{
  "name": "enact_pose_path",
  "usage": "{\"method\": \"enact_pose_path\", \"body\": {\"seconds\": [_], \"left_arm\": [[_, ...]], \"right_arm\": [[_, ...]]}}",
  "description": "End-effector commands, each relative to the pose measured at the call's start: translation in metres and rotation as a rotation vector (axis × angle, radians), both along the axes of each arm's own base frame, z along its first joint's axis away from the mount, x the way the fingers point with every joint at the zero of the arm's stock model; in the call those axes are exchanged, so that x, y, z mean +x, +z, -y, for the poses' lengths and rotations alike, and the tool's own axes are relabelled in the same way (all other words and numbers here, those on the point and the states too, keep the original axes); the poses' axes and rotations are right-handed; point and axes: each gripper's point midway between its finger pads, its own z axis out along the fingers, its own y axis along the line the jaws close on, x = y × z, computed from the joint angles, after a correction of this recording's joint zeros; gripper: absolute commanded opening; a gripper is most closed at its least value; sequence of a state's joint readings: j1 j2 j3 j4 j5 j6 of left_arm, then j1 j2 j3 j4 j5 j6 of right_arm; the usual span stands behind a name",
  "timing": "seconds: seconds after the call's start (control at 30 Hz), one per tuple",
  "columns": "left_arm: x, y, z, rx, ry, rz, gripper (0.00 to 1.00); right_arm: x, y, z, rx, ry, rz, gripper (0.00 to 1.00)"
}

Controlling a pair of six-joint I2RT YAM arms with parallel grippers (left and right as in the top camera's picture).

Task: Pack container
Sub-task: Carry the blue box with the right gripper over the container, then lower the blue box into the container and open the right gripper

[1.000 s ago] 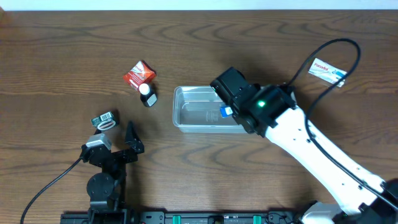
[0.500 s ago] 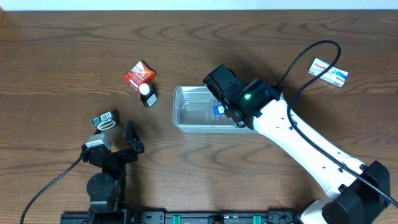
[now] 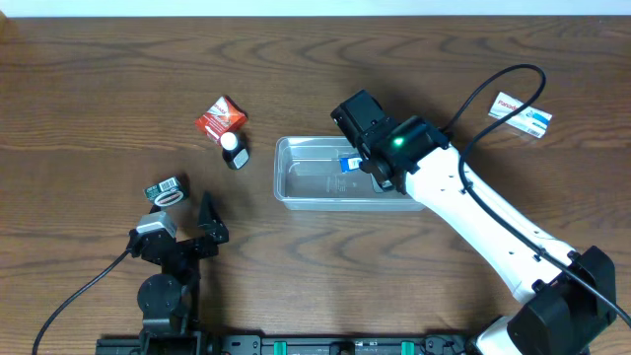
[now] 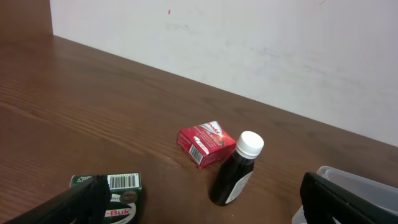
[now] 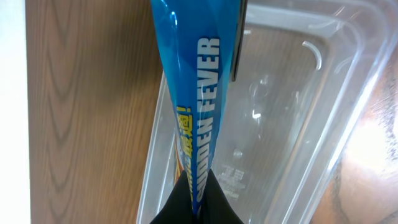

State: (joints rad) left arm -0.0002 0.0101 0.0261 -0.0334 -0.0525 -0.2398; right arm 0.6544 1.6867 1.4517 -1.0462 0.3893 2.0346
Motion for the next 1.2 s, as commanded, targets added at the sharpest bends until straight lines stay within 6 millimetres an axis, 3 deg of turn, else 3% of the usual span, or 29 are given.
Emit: {"method": "enact_pose_path", "body": {"seconds": [0.0, 0.6, 1.17], "left_arm": [[-0.001, -0.018, -0.002, -0.004, 0.013, -0.052, 0.98], [-0.001, -0.018, -0.002, -0.004, 0.013, -0.052, 0.98], [-0.001, -0.018, -0.002, -0.004, 0.013, -0.052, 0.98]], "right_arm": [[0.006, 0.002, 0.007, 0.005, -0.038, 0.015, 0.01], [0.022, -0.023, 0.010, 0.086, -0.086, -0.055, 0.01], [0.024, -0.023, 0.015, 0.066, -0.094, -0.044, 0.01]]}}
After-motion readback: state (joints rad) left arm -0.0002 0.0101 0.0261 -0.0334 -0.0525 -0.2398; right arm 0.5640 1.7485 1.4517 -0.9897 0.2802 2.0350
